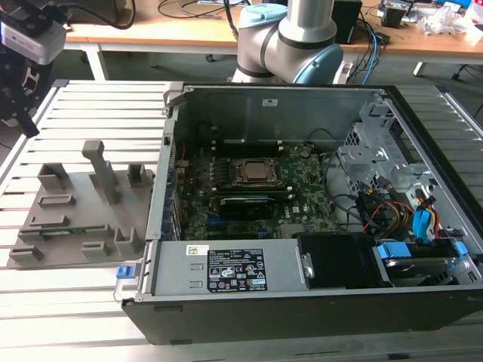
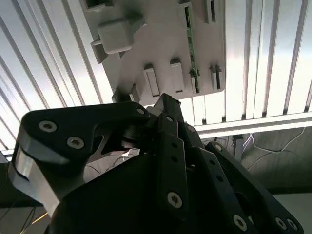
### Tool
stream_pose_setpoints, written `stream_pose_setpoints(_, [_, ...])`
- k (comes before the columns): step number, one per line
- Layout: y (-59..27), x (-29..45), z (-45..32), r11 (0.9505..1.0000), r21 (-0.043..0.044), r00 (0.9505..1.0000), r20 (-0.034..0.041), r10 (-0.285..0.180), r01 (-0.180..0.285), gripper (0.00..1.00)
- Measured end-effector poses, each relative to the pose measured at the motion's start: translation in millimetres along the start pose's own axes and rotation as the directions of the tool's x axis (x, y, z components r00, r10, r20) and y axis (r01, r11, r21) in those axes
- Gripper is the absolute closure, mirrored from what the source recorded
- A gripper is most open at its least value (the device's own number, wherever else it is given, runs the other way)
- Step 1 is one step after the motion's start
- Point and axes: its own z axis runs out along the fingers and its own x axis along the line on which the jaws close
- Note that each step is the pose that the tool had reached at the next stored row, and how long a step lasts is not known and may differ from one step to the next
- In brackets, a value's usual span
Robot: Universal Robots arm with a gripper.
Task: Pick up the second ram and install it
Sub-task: 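Pick up the second ram and move it above second insertion slot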
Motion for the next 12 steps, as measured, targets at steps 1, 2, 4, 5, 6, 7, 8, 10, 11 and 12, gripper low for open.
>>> stream_pose_setpoints(1, [0.0,0.0,0.0,0.9999,-0.0002,0.9999,-0.0004,-0.011,0.011,0.89])
stream_pose_setpoints(2, [0.0,0.0,0.1,0.9998,-0.0005,0.9998,-0.0009,-0.021,0.021,0.89])
stream_pose_setpoints(4, [0.0,0.0,0.0,0.9986,-0.0013,0.9986,-0.0023,-0.053,0.053,0.89])
stream_pose_setpoints(5, [0.0,0.0,0.0,0.9981,-0.0015,0.9981,-0.0027,-0.061,0.061,0.89])
stream_pose_setpoints(6, [0.0,0.0,0.0,0.9977,-0.0017,0.9977,-0.0029,-0.068,0.068,0.89])
stream_pose_setpoints(7, [0.0,0.0,0.0,0.9967,-0.002,0.9967,-0.0035,-0.081,0.081,0.89])
stream_pose_setpoints(8, [0.0,0.0,0.0,0.9958,-0.0023,0.9958,-0.004,-0.092,0.092,0.89])
stream_pose_setpoints(10, [0.0,0.0,0.0,0.9944,-0.0027,0.9944,-0.0046,-0.105,0.105,0.89])
stream_pose_setpoints(11, [0.0,0.0,0.0,0.9927,-0.0031,0.9927,-0.0052,-0.12,0.12,0.89])
stream_pose_setpoints(12, [0.0,0.0,0.0,0.9917,-0.0033,0.9917,-0.0056,-0.129,0.129,0.89])
